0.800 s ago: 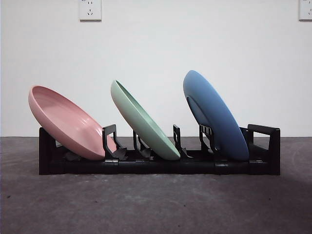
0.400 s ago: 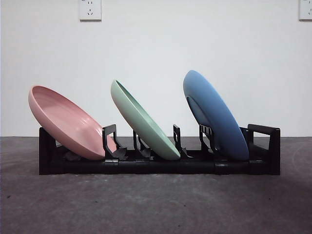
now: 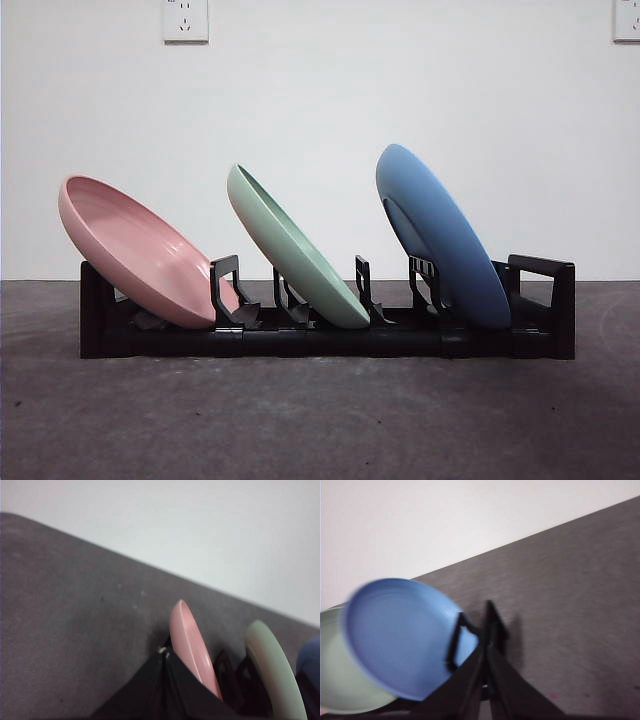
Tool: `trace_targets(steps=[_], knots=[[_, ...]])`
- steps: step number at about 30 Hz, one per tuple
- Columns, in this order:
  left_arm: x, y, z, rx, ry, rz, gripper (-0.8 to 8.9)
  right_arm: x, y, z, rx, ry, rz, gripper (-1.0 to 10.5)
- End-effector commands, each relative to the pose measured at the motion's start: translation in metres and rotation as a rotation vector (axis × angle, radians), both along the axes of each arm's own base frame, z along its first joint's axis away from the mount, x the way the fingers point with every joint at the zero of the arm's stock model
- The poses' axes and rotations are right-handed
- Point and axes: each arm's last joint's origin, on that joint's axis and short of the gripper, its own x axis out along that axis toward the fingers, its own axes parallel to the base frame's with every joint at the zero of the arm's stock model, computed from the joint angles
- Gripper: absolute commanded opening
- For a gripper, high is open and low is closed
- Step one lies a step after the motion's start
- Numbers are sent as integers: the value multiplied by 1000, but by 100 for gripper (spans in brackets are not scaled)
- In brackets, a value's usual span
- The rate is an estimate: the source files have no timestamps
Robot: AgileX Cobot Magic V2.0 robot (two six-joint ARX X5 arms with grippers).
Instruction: Place the plate
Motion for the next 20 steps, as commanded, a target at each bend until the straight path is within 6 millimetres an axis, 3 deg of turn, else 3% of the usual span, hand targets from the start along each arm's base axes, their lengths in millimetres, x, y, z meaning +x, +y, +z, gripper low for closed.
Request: trace_targets(steps=[1, 12, 20], knots=[[3, -1, 23, 72, 17, -48, 11, 1, 1, 25, -46, 16, 57, 14], [23, -5, 63, 75, 314, -179, 11, 25, 10, 99, -155, 253, 250, 14], [45, -8, 80, 168, 538, -265, 11, 64, 24, 122, -237, 447, 364, 14]])
